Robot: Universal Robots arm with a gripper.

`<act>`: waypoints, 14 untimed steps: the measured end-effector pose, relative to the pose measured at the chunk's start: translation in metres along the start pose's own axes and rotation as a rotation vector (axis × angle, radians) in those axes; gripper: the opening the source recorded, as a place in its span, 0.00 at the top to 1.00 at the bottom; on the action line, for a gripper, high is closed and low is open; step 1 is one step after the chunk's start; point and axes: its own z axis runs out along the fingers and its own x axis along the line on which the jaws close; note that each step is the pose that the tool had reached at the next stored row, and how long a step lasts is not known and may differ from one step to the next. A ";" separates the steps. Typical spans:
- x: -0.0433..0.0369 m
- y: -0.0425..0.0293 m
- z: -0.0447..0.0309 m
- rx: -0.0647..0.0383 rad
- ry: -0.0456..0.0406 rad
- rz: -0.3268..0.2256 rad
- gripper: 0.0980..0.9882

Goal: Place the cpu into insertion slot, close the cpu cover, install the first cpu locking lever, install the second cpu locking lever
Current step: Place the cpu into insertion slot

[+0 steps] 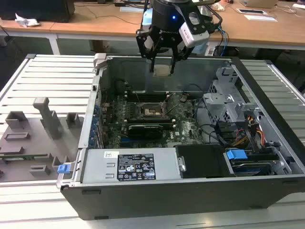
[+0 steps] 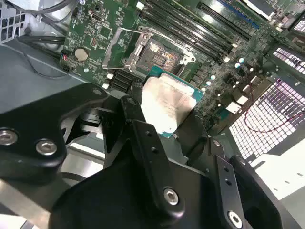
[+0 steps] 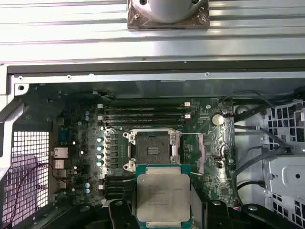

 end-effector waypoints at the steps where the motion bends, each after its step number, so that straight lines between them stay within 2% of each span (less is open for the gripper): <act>1: 0.0000 0.0000 0.0000 0.000 0.0000 0.000 0.50; 14: 0.0000 0.0000 0.0000 -0.001 -0.0029 0.032 0.50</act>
